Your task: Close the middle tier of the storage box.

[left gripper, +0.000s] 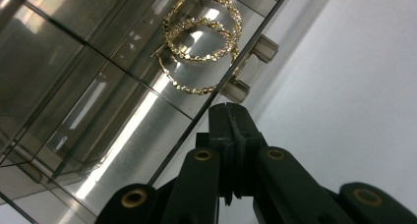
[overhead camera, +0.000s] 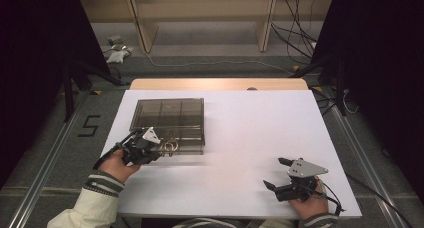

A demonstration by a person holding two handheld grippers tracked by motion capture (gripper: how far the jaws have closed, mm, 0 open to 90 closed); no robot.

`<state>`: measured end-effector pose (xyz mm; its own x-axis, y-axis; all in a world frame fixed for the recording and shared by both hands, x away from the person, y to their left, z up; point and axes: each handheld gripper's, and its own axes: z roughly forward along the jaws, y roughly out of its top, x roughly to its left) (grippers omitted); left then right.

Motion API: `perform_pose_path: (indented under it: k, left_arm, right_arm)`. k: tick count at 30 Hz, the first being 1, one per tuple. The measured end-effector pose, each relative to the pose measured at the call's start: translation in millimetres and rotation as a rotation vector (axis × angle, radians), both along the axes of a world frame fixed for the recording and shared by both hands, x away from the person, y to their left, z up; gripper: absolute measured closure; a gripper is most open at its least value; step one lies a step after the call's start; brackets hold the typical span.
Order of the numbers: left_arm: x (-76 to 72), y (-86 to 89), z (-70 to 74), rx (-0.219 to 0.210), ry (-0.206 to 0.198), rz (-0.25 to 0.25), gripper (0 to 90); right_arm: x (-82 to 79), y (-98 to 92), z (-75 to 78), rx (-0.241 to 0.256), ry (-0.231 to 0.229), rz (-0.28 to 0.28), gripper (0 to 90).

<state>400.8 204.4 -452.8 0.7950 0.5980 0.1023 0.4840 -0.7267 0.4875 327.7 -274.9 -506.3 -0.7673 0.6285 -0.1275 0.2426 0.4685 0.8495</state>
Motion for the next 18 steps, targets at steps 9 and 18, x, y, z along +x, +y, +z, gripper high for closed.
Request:
perform_pose_path:
  k: [9, 18]
  left_arm:
    - [6.9, 0.5, -1.1, -0.021, -0.004, 0.028, 89.3]
    - [14.3, 0.9, -2.3, -0.048, -0.013, 0.066, 89.3]
  right_arm:
    - [-0.2, 0.1, 0.0, 0.001, -0.001, 0.001, 9.0]
    - [-0.1, 0.3, -0.1, -0.004, -0.002, 0.002, 9.1]
